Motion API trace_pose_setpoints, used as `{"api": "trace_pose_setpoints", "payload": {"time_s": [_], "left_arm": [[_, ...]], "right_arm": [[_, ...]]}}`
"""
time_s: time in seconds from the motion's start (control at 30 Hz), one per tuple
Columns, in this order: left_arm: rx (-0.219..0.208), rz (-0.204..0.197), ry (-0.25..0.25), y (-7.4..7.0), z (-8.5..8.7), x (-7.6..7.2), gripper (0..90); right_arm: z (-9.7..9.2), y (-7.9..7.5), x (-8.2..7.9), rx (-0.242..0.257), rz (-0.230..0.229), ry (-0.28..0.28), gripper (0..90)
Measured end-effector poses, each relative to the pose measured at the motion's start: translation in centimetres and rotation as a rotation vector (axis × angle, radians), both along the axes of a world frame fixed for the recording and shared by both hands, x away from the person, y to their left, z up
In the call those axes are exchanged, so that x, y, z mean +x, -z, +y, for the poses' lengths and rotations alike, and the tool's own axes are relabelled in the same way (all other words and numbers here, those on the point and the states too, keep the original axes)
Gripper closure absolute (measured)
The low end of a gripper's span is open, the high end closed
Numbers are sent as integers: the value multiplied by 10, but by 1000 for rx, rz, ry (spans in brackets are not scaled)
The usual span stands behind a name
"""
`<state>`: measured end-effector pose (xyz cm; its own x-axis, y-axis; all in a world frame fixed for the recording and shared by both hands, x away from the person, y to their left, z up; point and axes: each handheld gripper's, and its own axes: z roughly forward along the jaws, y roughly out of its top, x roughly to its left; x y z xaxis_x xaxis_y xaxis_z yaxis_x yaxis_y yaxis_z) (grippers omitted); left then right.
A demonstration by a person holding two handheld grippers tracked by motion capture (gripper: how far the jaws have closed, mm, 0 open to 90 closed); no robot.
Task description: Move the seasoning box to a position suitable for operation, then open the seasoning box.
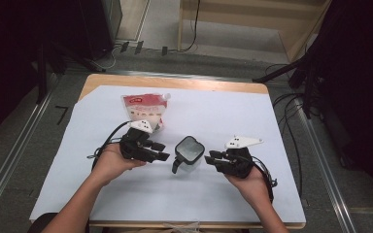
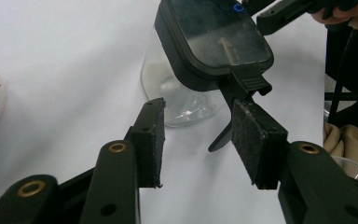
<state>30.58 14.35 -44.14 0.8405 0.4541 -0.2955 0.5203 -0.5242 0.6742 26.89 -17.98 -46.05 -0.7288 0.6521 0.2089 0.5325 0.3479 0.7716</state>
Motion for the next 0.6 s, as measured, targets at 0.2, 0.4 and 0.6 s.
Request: {"api": "trace_pose_setpoints", "payload": {"time_s": [0.2,0.4,0.6], "left_arm": [[-32,-12,13,-1,-3,0,834],[-11,-4,25,2,-12,1,874],[8,33,46,5,-18,2,900]], "right_arm": [[1,1,1,-30,8,-28,900],[2,5,3,-26,8,-27,900],[7,6,3,-24,24,-37,900]]}}
